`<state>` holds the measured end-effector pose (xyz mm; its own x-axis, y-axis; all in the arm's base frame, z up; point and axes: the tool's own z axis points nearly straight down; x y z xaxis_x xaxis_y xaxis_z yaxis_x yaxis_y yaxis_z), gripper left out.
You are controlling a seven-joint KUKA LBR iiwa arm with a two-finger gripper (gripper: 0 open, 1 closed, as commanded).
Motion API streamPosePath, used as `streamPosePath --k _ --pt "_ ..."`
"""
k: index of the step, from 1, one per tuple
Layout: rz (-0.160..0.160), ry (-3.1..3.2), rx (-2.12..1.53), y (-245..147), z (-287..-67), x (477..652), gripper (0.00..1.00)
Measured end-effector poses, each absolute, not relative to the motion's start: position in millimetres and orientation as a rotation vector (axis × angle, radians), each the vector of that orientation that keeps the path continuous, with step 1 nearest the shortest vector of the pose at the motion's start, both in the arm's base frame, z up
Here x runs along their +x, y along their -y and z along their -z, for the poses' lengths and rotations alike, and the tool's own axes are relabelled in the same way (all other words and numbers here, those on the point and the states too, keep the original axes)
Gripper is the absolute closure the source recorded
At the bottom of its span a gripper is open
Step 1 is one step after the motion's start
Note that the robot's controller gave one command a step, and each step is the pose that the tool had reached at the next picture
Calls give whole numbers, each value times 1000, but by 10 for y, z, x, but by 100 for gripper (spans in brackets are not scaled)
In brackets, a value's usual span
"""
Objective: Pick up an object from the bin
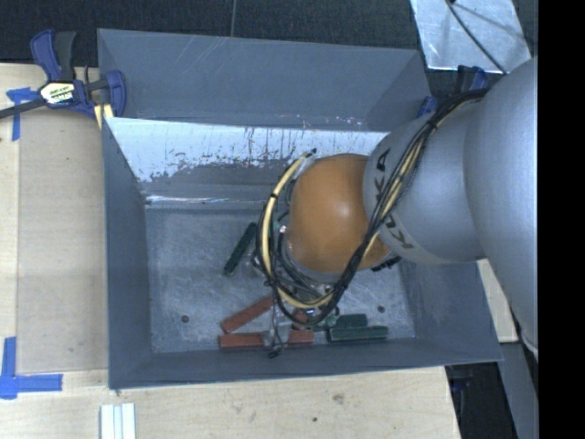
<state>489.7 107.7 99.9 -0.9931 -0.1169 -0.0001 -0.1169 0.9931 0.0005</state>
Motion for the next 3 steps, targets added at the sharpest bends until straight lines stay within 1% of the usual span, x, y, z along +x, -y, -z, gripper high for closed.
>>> streamPosePath --k 1,2,3 --pt "2 -3148 -50 -1144 -706 4954 0" --pt "-4 -3138 32 -930 -717 4884 0" --pt "-4 -3148 30 -941 -734 4864 100"
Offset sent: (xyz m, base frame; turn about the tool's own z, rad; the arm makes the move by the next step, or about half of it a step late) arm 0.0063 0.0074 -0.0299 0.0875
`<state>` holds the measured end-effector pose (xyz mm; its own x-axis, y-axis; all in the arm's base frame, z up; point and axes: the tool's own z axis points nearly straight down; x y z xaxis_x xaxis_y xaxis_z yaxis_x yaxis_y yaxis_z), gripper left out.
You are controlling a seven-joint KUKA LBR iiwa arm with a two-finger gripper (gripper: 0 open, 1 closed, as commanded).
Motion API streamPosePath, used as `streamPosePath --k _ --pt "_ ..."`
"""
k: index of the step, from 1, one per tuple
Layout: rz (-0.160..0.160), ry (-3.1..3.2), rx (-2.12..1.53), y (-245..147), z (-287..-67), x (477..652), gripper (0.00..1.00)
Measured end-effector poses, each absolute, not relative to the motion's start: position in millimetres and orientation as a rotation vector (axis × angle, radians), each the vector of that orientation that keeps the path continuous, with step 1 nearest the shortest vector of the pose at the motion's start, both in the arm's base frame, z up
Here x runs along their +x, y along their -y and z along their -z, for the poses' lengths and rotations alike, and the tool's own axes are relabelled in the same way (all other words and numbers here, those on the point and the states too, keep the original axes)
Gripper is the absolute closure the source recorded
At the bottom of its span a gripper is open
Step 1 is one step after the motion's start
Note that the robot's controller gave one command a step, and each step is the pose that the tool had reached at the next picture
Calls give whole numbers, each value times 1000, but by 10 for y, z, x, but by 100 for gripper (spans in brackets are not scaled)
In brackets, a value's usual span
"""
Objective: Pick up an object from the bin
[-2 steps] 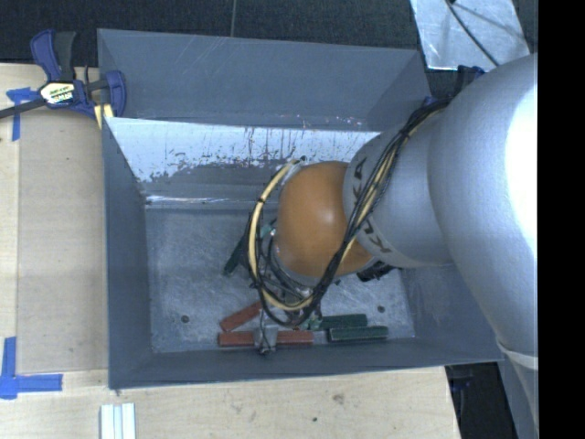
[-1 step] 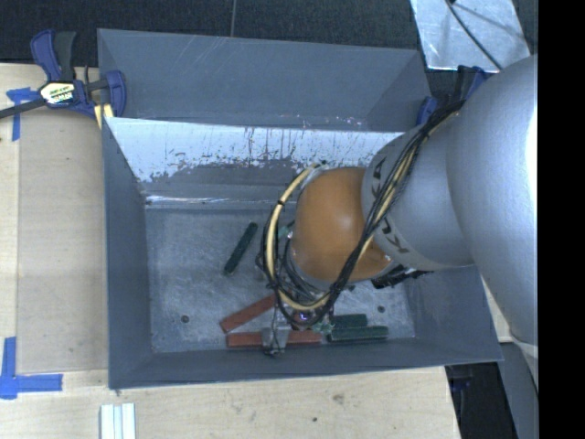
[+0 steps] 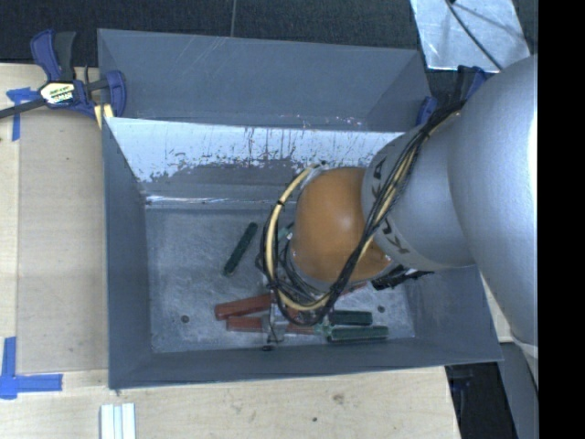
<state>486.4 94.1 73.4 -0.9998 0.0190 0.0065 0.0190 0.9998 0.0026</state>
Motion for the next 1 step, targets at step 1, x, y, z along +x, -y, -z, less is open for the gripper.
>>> streamPosePath --k 1 --pt "3 3151 -26 -941 -1791 4887 100"
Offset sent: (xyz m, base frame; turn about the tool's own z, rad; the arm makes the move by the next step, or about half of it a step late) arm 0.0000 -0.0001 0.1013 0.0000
